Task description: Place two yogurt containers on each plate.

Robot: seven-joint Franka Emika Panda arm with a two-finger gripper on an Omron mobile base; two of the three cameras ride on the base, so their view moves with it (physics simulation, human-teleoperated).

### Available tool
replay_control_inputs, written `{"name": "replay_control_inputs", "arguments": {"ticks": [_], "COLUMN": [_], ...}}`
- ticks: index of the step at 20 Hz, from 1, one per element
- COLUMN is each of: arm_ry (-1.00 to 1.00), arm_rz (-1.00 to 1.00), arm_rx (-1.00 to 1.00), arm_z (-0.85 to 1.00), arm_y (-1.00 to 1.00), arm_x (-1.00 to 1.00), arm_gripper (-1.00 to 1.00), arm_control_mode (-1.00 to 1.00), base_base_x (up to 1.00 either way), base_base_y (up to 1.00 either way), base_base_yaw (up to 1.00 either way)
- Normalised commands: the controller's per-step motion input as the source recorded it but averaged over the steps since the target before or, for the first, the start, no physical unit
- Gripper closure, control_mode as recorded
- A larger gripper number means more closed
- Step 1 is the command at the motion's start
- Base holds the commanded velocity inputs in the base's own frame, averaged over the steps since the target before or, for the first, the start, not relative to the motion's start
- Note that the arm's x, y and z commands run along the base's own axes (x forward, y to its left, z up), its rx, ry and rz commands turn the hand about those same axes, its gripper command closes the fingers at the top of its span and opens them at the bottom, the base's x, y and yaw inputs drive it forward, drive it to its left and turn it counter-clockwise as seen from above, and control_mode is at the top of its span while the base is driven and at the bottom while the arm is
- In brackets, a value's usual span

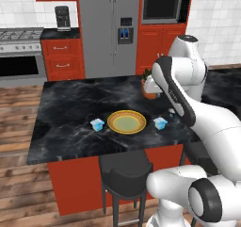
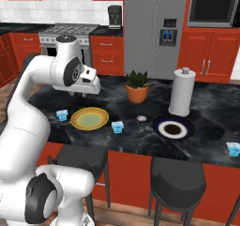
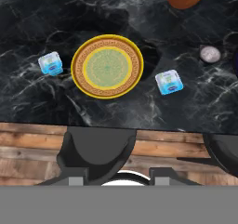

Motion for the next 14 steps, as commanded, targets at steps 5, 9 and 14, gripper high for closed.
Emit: {"name": "replay_control_inputs", "arguments": {"ticks": [5, 9, 14], "arm_ry": [0.03, 0.04, 0.1], "arm_rz": [0.0, 0.0, 0.0], "arm_rx": [0.0, 0.0, -0.04], "arm_z": [-0.13, -0.59, -0.7], "arm_y": [-0.01, -0.23, -0.39], "arm_x": [-0.09, -0.2, -0.06], "arm_gripper": [-1.0, -1.0, -1.0], "arm_control_mode": [-1.0, -1.0, -1.0], "base_base_x": [0.0, 0.0, 0.0], "base_base_y": [0.0, 0.0, 0.0], "base_base_yaw": [0.0, 0.0, 0.0]}}
